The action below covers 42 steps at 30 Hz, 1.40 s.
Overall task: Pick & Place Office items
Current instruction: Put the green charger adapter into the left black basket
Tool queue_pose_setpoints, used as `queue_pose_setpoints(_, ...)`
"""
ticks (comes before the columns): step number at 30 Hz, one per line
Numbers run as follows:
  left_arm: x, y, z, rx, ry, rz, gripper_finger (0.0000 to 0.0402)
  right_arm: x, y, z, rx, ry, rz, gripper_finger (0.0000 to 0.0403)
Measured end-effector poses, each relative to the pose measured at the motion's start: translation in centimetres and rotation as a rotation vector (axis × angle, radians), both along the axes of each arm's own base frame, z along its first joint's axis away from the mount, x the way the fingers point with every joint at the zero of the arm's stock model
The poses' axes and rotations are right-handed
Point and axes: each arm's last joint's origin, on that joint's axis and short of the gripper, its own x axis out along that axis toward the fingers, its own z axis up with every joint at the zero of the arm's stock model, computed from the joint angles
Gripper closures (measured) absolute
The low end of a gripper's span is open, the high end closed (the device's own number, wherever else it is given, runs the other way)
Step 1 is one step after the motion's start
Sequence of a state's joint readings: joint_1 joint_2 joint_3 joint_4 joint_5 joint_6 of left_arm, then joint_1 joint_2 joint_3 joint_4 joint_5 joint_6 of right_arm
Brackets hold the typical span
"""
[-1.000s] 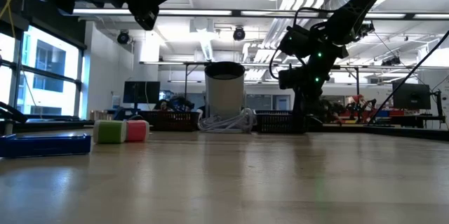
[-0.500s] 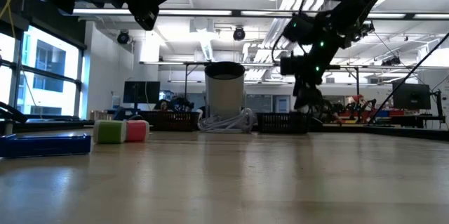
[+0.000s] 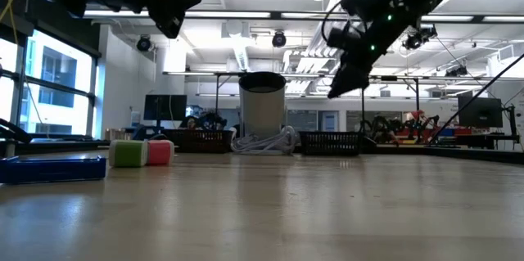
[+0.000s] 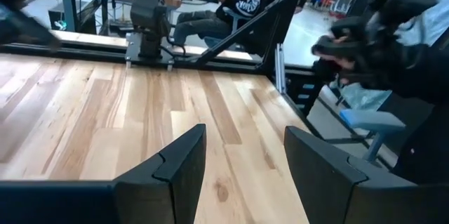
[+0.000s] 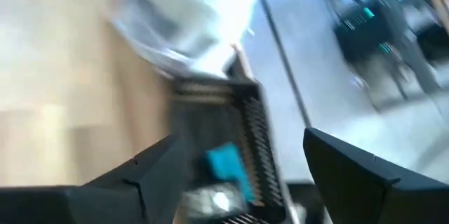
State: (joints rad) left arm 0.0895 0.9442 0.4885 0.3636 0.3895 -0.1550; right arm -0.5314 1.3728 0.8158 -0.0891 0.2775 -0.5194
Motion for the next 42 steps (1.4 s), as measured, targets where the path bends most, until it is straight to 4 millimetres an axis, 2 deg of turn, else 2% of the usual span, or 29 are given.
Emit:
queue_pose_setpoints(7, -0.4, 0.4, -0.1, 0.073, 0.027, 0.134, 0.0214, 1.8, 5.9, 1.6, 0.028, -0.080, 0.234, 0.0133)
queue_pose_setpoints(11, -1.8, 0.5, 0.1, 0.113, 0.069, 0.236, 0.0214, 1.8, 9.1, 3.1, 0.056, -0.162, 0.319, 0.0133)
queue_pose_setpoints(14, -3.2, 0.3, 0.8, 0.115, 0.056, 0.243, 0.0214, 1.5, 11.0, 4.0, 0.110, -0.226, 0.394, 0.0133)
queue_pose_setpoints(19, -5.3, -0.1, 0.8, 0.098, 0.119, 0.289, 0.0214, 1.5, 13.3, 4.2, 0.220, -0.266, 0.462, 0.0133)
queue_pose_setpoints(23, -6.2, -0.5, 0.0, 0.084, 0.224, 0.354, 0.0214, 1.4, 14.5, 3.7, 0.267, -0.236, 0.471, 0.0133)
queue_pose_setpoints(29, -6.2, -1.6, -0.9, 0.094, 0.317, 0.403, 0.0214, 1.2, 15.3, 3.2, 0.332, -0.206, 0.424, 0.0133)
queue_pose_setpoints(31, -6.0, -1.9, -1.3, 0.096, 0.348, 0.420, 0.0214, 1.0, 15.4, 2.7, 0.323, -0.191, 0.389, 0.0133)
queue_pose_setpoints(38, -4.8, -3.1, -2.7, 0.052, 0.452, 0.416, 0.0214, 0.0, 15.1, -0.9, 0.328, -0.210, 0.320, 0.0133)
queue_pose_setpoints(42, -4.1, -3.5, -3.6, 0.009, 0.517, 0.428, 0.0214, 0.2, 15.6, -1.0, 0.323, -0.288, 0.368, 0.0133)
